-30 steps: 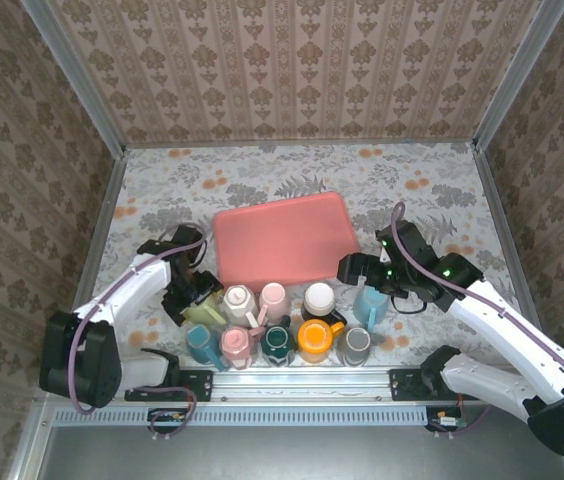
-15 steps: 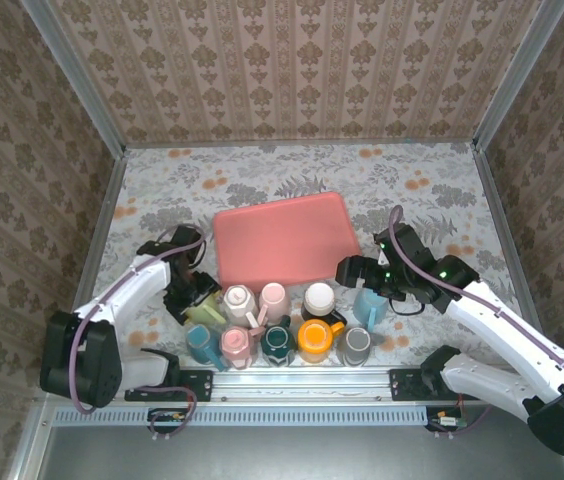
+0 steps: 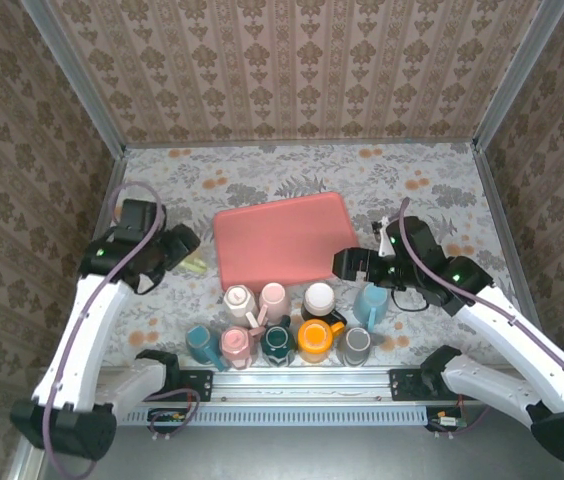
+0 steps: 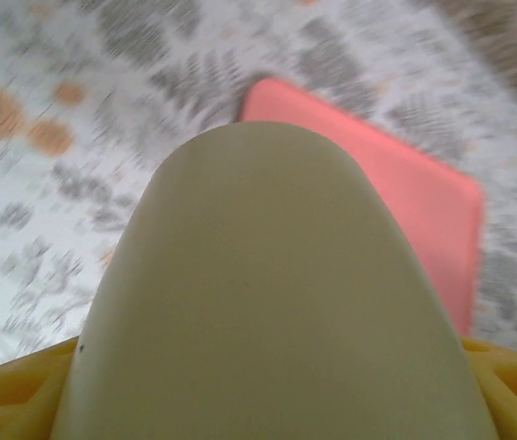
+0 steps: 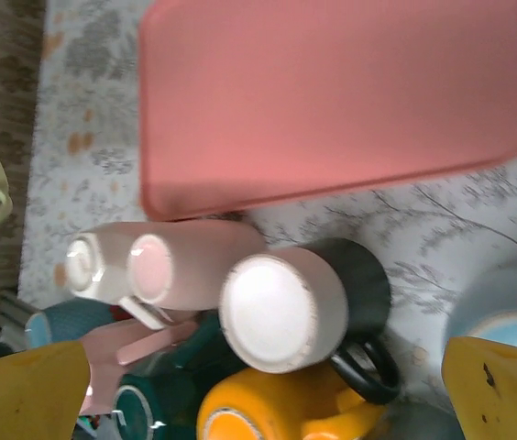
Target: Turn the mug right side up
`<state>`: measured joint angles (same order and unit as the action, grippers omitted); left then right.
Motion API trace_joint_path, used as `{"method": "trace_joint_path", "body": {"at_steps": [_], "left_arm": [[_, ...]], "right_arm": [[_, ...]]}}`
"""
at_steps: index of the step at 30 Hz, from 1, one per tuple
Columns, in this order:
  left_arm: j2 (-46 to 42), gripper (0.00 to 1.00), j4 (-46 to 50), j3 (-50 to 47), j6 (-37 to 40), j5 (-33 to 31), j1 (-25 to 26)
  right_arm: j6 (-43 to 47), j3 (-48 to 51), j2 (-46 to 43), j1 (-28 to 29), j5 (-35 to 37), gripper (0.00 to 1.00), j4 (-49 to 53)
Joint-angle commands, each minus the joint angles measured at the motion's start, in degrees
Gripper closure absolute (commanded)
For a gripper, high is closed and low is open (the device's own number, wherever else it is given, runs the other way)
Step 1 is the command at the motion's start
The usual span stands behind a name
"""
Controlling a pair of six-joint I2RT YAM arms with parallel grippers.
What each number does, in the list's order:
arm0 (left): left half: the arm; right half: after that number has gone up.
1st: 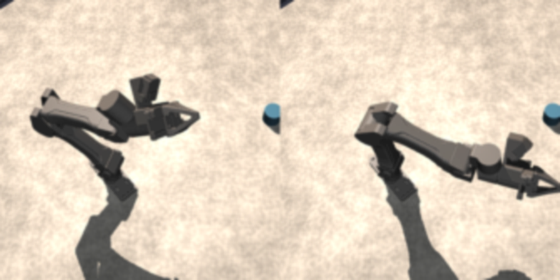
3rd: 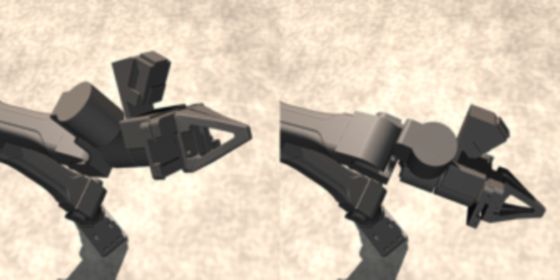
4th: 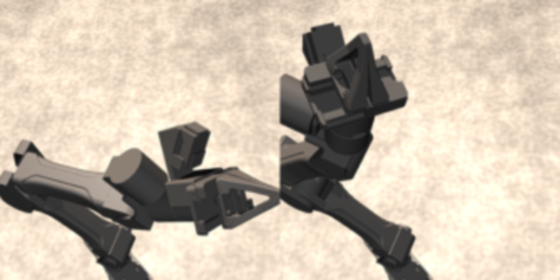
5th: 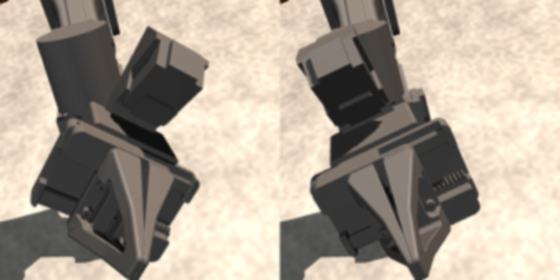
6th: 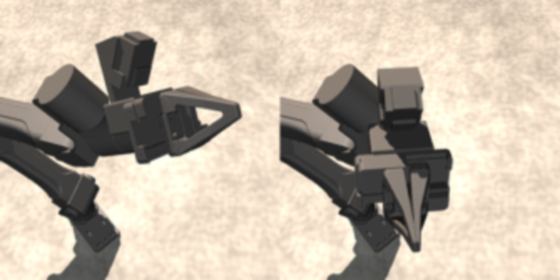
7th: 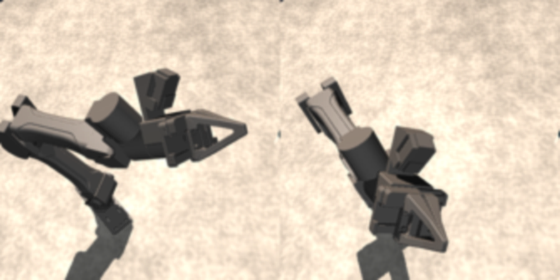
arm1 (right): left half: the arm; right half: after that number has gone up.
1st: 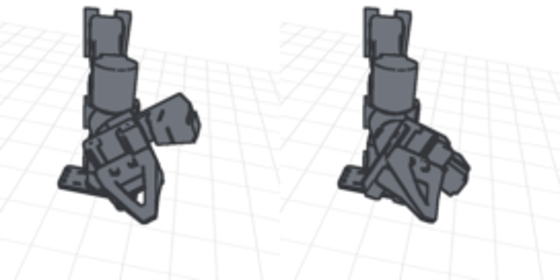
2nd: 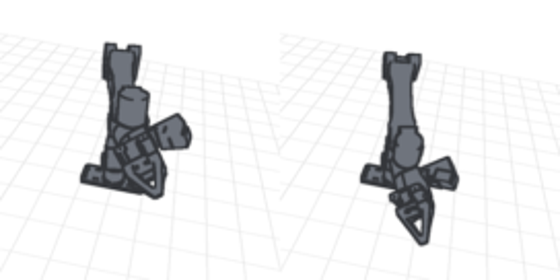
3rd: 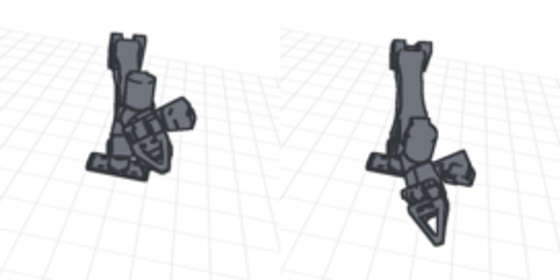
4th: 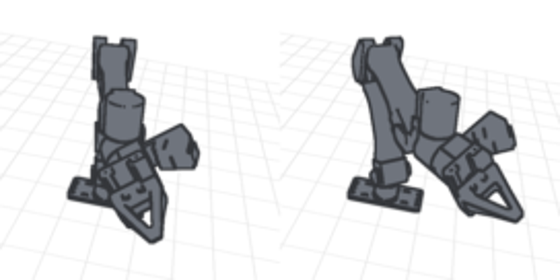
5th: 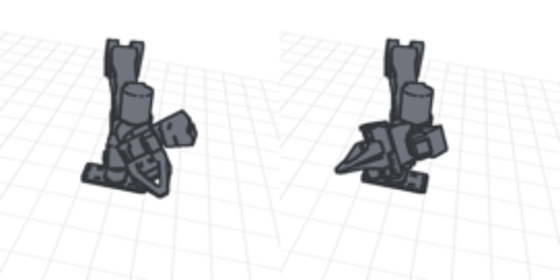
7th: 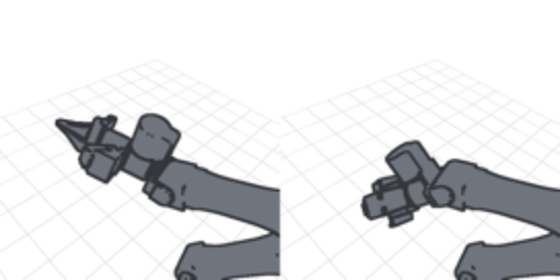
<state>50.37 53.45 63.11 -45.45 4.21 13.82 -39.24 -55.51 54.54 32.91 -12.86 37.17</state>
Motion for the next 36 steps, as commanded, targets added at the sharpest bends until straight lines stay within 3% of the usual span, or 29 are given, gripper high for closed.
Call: {"method": "trace_joint_path", "body": {"at_steps": [1, 3, 6, 8, 11, 14, 18, 28, 32, 36], "left_arm": [[-0.28, 0.78, -8.71, 3.21, 7.84, 8.19, -0.20], [-0.73, 0.77, -16.59, 1.15, 7.24, 16.55, -0.16], [-3.42, 0.76, -41.03, -7.61, -0.12, 30.25, 0.25], [-3.28, 0.77, -54.36, -11.91, -3.26, 34.52, 1.55], [-0.23, 0.79, -66.06, -14.44, -4.81, 39.21, 3.81], [2.08, 0.81, -75.44, -15.86, -6.69, 42.21, 6.19], [2.53, 0.82, -80.59, -16.76, -8.17, 42.69, 7.65], [1.80, 0.82, -84.39, -19.91, -9.00, 42.29, 11.72], [1.18, 0.82, -85.13, -21.46, -8.34, 41.92, 11.91], [1.19, 0.80, -86.14, -22.77, -8.51, 41.67, 11.93]], "right_arm": [[3.00, -3.61, 3.21, 0.30, -5.33, 0.03, -5.93], [2.60, -4.14, 5.52, 0.56, -10.38, 0.15, -12.27], [1.56, -4.03, 8.13, 1.63, -14.38, 0.18, -21.81], [0.31, -4.84, 10.72, 1.55, -19.99, 0.16, -27.58], [-2.88, -5.86, 14.97, 1.59, -28.89, 0.13, -36.07], [-5.50, -6.58, 18.64, 1.55, -32.72, 0.12, -41.05], [-5.09, -5.96, 20.49, 1.46, -32.20, 0.12, -43.77], [-9.54, -6.37, 23.21, 1.64, -37.69, 0.39, -55.39], [-13.60, -6.33, 24.48, 1.88, -38.90, 0.58, -59.80], [-14.61, -6.22, 24.60, 2.00, -38.49, 0.89, -60.46]]}}
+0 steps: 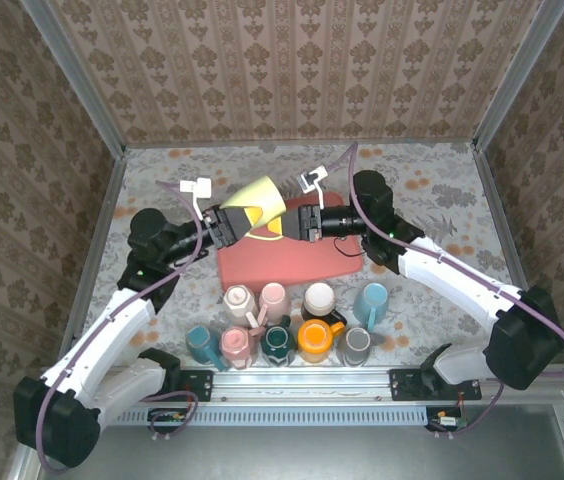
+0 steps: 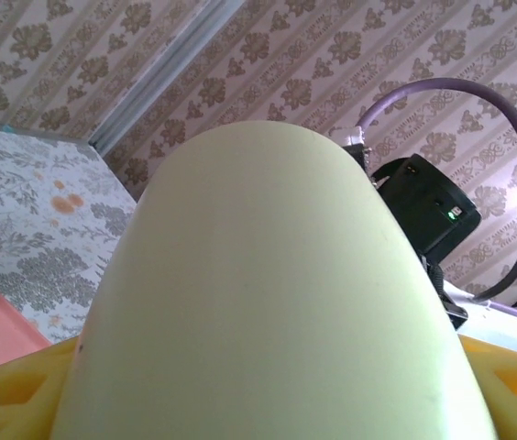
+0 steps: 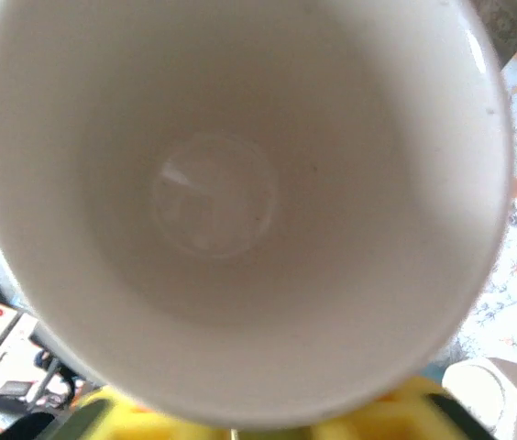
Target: Turn the mug right side up
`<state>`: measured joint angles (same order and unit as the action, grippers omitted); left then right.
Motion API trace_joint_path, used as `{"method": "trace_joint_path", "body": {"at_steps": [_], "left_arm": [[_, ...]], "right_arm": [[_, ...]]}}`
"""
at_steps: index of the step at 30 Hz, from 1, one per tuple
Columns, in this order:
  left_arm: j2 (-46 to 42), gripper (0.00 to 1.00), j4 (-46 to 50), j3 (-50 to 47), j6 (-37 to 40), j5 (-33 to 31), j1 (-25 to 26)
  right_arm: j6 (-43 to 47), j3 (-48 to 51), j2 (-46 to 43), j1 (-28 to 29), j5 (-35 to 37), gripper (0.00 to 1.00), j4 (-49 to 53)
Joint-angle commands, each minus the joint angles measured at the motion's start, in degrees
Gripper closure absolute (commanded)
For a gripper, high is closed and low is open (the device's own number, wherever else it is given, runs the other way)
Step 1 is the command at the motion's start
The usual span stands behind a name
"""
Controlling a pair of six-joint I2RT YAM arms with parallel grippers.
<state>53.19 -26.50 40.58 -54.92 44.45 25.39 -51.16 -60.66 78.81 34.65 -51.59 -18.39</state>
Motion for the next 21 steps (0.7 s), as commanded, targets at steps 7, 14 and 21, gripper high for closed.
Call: {"method": "trace_joint_path", "body": {"at_steps": [7, 14, 21], "left_arm": [[-3.35, 0.45, -1.78, -0.94, 4.14, 0.17, 0.36], [-10.81, 0.00, 25.39, 2.81, 18.18, -10.09, -0.65], [-13.59, 0.00, 51.53, 9.45, 31.47, -22.47, -2.88]], "right_arm": [[-1.24, -1.83, -0.90, -0.23, 3.75, 1.00, 0.16], [8.88, -3.82, -3.11, -3.39, 14.38, 1.00, 18.44], [33.73, -10.26, -3.16, -3.29, 36.29, 1.00, 41.28]]}}
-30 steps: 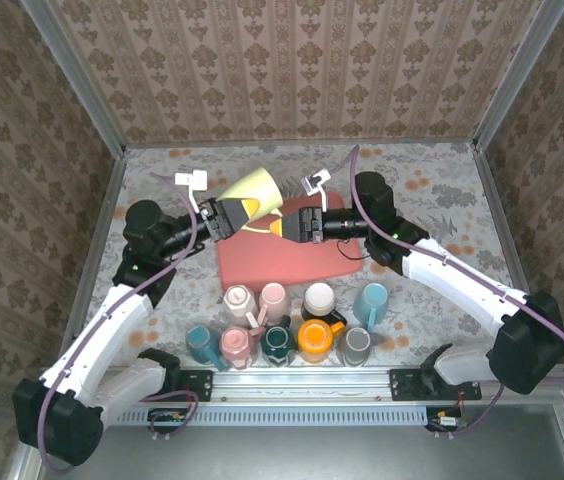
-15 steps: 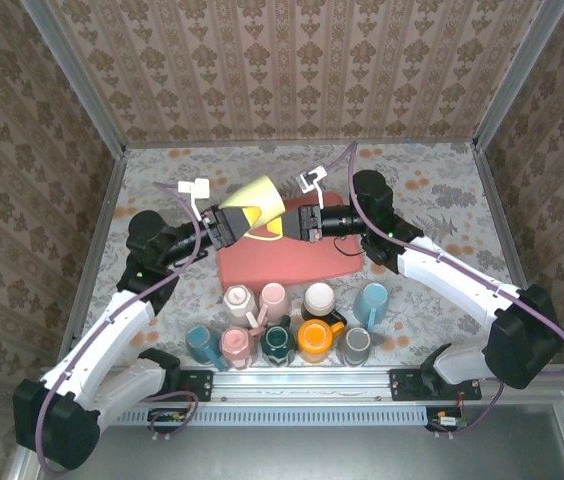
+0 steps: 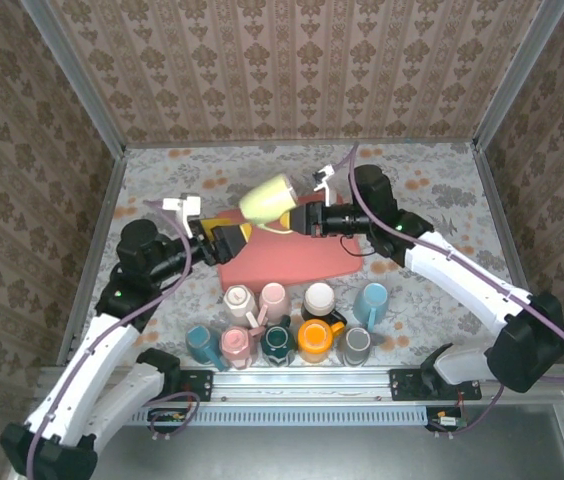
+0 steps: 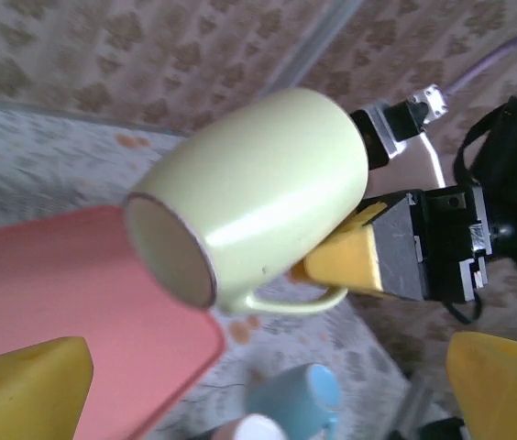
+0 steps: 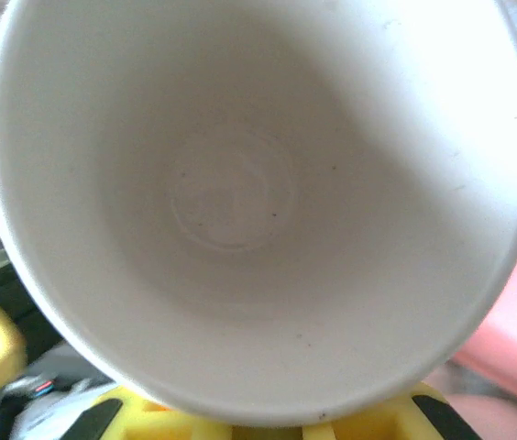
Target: Turn the mug right side up
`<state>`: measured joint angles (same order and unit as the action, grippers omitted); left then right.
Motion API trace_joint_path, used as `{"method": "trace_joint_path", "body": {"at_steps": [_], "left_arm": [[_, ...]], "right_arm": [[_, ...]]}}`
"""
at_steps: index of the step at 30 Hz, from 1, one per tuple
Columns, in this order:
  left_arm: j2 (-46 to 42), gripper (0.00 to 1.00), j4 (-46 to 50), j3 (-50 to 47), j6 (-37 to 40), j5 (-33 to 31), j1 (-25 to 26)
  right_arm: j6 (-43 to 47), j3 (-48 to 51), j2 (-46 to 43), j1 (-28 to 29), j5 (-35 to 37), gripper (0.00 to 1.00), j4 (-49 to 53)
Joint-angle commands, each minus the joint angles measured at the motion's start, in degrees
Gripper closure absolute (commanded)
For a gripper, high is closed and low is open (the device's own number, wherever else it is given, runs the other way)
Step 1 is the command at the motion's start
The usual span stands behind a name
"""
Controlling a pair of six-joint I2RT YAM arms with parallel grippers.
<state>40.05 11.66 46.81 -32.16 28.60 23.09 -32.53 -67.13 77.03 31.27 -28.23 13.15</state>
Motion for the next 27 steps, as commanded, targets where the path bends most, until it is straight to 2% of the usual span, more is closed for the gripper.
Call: {"method": "trace_joint_path", "body": {"at_steps": [1, 5, 11, 20, 27], "left_arm": [[-0.26, 0.00, 15.67, 3.59, 9.47, -8.01, -0.52], [-0.31, 0.02, 20.45, 2.67, 10.69, -9.63, -0.63], [-3.67, 0.03, 20.96, -1.15, 9.12, -8.80, -0.57], [-8.50, 0.04, 26.98, -0.43, 8.50, -6.54, -0.33], [-10.74, 0.03, 30.51, -0.94, 10.72, -8.67, -0.24]], "right_arm": [[19.44, -5.35, 0.14, 0.04, 17.07, 1.00, 12.87], [28.63, -6.77, 6.25, -0.55, 30.69, 1.00, 15.72], [32.44, -10.83, 16.15, -1.36, 39.04, 1.00, 14.48], [30.43, -16.32, 27.36, -5.31, 40.87, 1.00, 14.27], [29.42, -18.05, 32.52, -6.56, 42.38, 1.00, 14.35]]}}
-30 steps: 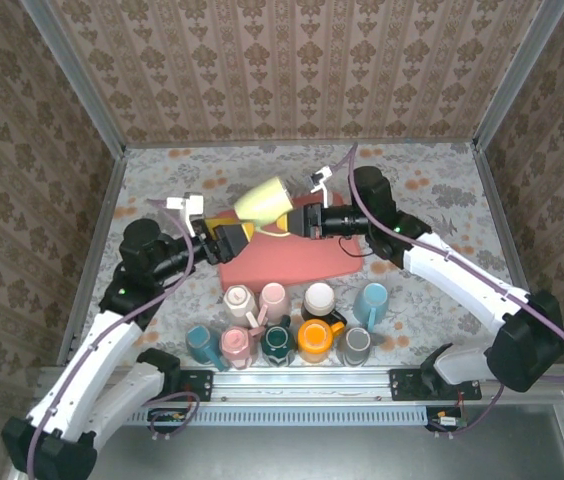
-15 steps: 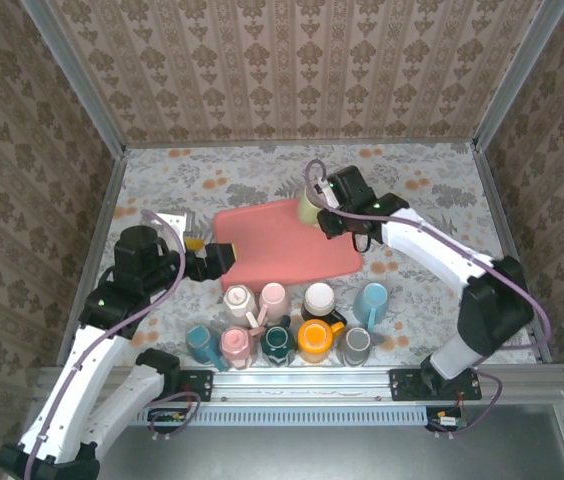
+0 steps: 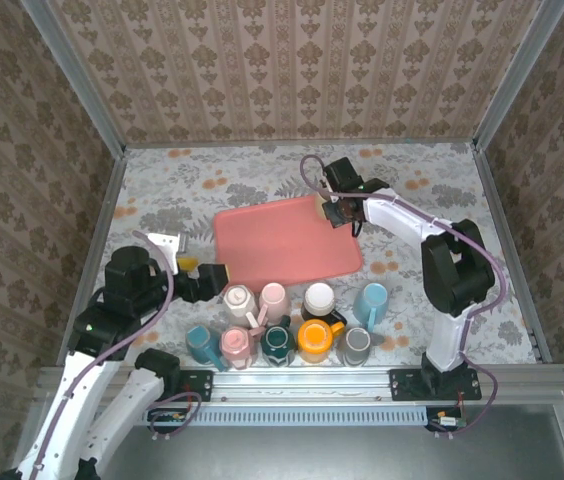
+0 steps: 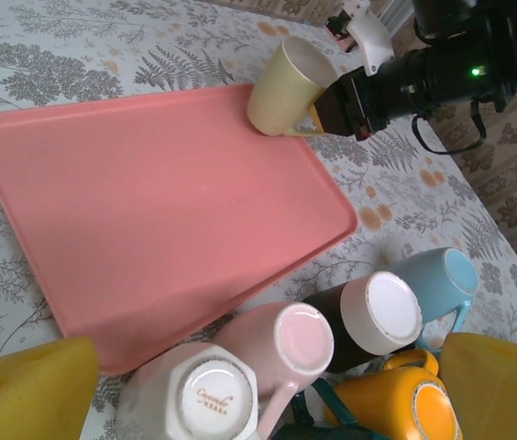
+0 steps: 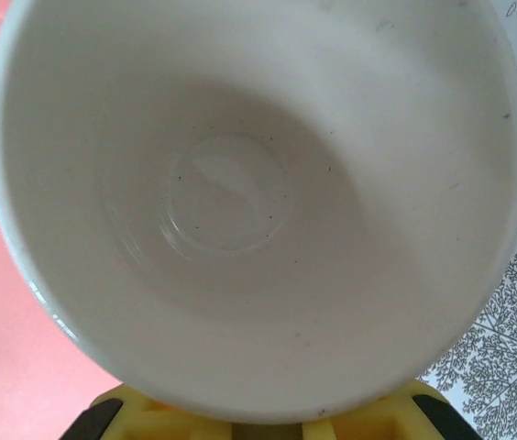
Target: Turn the mug right side up
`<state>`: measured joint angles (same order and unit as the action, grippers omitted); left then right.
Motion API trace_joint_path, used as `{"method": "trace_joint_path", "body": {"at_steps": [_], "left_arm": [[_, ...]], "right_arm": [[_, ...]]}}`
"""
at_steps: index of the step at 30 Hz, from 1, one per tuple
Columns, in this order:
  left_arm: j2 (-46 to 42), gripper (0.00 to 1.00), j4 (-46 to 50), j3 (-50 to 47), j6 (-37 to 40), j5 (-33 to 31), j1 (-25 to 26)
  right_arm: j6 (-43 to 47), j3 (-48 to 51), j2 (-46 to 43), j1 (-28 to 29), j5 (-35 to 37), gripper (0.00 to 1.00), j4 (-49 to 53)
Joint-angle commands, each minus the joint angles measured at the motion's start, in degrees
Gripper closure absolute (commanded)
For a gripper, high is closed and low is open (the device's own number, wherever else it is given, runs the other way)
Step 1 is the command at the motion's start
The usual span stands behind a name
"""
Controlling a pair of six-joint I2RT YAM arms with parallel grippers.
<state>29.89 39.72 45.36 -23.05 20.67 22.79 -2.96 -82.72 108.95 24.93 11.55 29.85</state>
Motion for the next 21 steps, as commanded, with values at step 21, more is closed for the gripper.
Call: {"method": "trace_joint_path", "body": {"at_steps": [21], "left_arm": [[-0.27, 0.02, -1.32, -3.00, 0.61, -1.22, -0.20]], "right_arm": [[-3.37, -2.27, 4.59, -2.87, 1.78, 0.67, -5.21]]}}
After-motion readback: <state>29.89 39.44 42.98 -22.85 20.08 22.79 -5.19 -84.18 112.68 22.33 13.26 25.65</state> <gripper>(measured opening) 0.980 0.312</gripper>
